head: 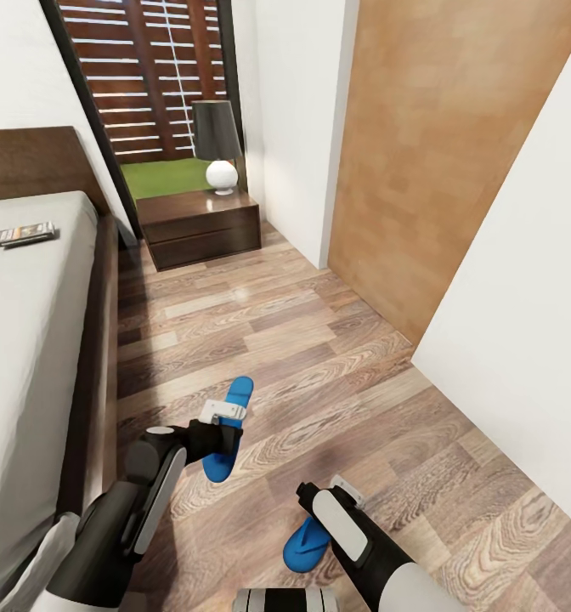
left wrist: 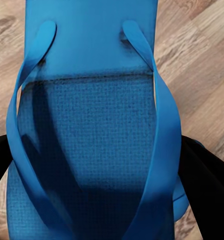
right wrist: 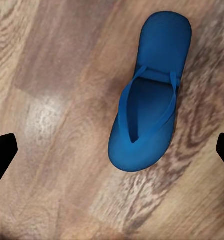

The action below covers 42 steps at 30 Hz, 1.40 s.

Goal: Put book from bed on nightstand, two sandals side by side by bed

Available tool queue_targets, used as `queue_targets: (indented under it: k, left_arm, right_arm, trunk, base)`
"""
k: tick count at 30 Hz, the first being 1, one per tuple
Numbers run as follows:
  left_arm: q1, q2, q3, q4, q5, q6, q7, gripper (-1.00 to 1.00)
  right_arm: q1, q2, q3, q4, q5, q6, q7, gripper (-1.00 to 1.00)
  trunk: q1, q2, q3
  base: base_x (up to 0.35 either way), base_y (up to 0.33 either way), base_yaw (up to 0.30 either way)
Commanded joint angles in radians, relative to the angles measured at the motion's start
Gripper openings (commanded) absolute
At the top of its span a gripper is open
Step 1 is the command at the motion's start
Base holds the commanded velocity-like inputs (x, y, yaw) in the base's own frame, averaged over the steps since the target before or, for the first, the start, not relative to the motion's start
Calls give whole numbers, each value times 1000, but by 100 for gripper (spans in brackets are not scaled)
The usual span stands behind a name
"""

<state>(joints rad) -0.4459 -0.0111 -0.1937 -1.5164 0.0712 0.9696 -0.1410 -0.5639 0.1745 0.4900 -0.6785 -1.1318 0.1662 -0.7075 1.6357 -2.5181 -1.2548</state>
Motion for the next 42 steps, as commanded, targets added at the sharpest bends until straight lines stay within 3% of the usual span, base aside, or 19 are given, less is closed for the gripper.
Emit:
queue_targets:
  k: [1, 6, 16, 20, 42]
  left_arm:
    - [-1, 0, 0, -3, 7, 6, 3, -100]
    - [-1, 0, 0, -26, 7, 14, 3, -100]
    - [-1, 1, 0, -56, 7, 36, 2, -100]
    - [-1, 2, 0, -59, 7, 40, 2, -100]
    - [0, 3, -1, -67, 7, 73, 1, -100]
  right_arm:
    - [-1, 0, 1, -1, 0, 5, -6, 100]
    - [-1, 0, 1, -1, -1, 6, -6, 100]
    - [-1, 0, 2, 0, -47, 6, -5, 100]
    - [-1, 0, 2, 0, -53, 6, -4, 100]
    - [-20, 0, 5, -3, -56, 6, -5, 100]
  trunk:
    - [0, 0, -1]
    - [0, 0, -1]
    - [0, 0, -1]
    - [2, -1, -16]
    - [3, -2, -24]
  base:
    - [0, 0, 0]
    - [0, 0, 0]
    - [0, 0, 0]
    - [0, 0, 0]
    - [0, 0, 0]
